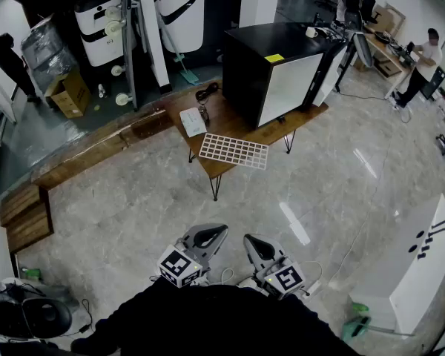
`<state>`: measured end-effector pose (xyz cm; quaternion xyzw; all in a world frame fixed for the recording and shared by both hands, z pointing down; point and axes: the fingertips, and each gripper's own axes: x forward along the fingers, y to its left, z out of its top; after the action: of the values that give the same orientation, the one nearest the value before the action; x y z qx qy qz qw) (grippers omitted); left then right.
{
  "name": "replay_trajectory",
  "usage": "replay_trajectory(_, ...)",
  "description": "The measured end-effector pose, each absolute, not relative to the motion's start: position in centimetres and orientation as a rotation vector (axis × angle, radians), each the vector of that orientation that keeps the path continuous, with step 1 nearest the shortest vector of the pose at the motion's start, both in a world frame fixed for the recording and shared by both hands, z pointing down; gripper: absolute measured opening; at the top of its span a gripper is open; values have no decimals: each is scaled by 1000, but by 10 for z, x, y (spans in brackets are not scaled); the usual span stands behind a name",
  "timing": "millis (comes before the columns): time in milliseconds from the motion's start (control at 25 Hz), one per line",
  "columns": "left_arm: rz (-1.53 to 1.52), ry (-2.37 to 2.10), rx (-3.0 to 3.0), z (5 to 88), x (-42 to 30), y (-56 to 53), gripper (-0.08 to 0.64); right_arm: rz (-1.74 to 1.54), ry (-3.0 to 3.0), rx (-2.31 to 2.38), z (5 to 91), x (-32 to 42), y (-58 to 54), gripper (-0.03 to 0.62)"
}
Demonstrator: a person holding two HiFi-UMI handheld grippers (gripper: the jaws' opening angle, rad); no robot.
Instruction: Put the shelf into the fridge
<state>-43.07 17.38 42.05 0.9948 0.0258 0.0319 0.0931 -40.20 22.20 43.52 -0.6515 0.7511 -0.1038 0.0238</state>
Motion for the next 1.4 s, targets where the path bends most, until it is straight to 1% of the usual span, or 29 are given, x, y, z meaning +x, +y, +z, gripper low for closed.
replay_trajectory(360,95,61,2930,432,-422,130,6,-358,2300,-2028,443,-395,175,0)
replay_trajectory(680,92,111,2891,443,-436,92,6,-404,2131,-2082,449,-390,144,2)
replay_trajectory(960,101,177,2895,452,-440,54,6,-343,2109,-2167,447,-396,107,2)
replay_trajectory(1200,94,178,2888,459,-423,25,6,-367,2085,-2238,460,-367,82,2)
replay_trajectory(1400,98,178,2873,466,-388,8,6,-391,2047,-2248,476,-332,62,2)
